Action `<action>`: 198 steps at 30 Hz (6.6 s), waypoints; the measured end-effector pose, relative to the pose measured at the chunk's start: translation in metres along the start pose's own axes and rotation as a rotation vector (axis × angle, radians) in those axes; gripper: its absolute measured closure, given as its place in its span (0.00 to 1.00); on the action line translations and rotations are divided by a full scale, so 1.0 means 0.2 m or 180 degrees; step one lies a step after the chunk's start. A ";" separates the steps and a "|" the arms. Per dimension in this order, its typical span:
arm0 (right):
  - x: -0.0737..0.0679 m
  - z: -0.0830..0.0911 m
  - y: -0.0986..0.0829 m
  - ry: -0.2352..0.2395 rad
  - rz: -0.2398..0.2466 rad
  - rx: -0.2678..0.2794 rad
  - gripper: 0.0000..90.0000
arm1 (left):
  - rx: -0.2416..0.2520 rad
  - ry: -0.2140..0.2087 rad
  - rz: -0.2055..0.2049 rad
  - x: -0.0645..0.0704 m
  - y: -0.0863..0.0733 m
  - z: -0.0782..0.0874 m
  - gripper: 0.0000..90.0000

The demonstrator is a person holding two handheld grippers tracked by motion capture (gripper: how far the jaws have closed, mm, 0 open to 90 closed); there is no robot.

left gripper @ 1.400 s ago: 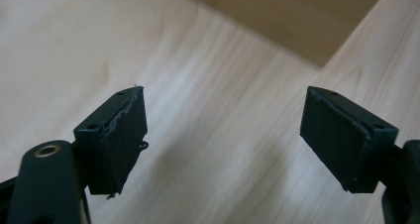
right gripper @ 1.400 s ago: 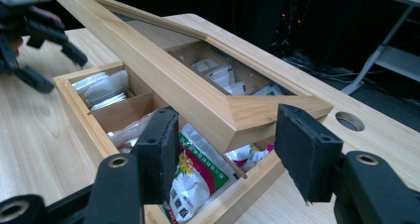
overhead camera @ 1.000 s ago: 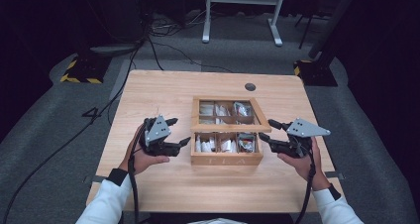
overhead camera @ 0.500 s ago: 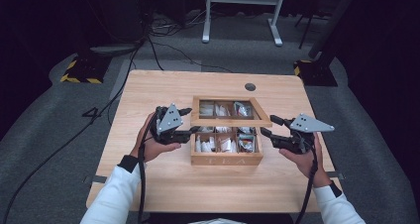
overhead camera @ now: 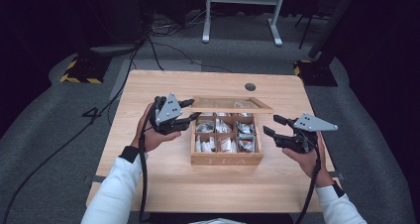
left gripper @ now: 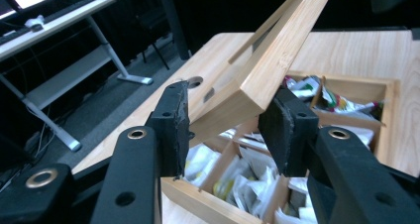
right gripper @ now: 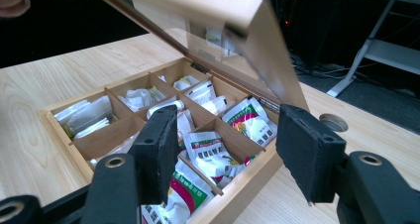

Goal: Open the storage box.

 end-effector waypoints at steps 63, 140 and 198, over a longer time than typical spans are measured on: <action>0.16 0.04 -0.17 -0.0141 -0.0180 -0.0175 0.46 | 0.0390 0.0314 0.0878 -0.47 0.07 -0.22 0.72; 0.18 0.00 -0.29 -0.0042 -0.0261 -0.0470 0.44 | -0.0736 0.0227 0.1302 -0.37 -0.50 -0.62 0.61; -0.20 -0.22 -0.33 0.0325 0.0416 -0.0916 0.37 | -0.1391 -0.0502 0.0599 0.39 -0.84 0.13 0.22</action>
Point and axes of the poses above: each handheld gripper's, and its own axes: z roughly backward along the jaws, y roughly out of its top, x roughly to its right, the point moved 10 cm from there along -z, roughly forward along the jaws, and after that the axes turned 15 degrees about -z, right-handed, at the moved point
